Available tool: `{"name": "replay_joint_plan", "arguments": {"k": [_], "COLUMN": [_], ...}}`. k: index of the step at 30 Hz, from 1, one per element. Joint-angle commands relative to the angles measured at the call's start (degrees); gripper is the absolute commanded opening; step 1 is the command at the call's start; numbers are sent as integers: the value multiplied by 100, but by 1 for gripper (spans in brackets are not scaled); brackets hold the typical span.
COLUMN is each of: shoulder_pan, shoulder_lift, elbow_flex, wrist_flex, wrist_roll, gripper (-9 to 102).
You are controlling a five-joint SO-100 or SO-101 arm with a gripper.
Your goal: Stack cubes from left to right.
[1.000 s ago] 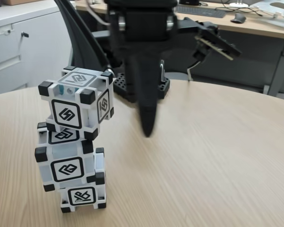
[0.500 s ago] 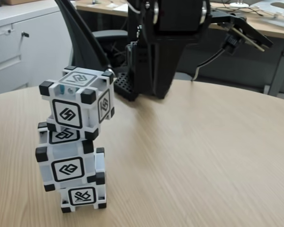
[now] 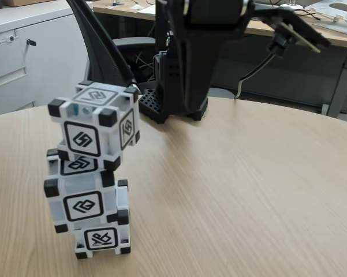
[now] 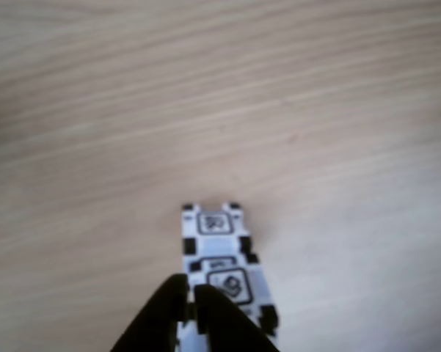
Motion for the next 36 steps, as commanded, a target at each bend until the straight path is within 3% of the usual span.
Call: {"name": "replay_joint_plan", "arguments": {"k": [1,36], "shoulder_pan": [62,70], "shoulder_lift": [299,299], "elbow_flex": [-255,-193], "wrist_flex": [123,132], "wrist_roll": [-246,246], "gripper": [0,1]}}
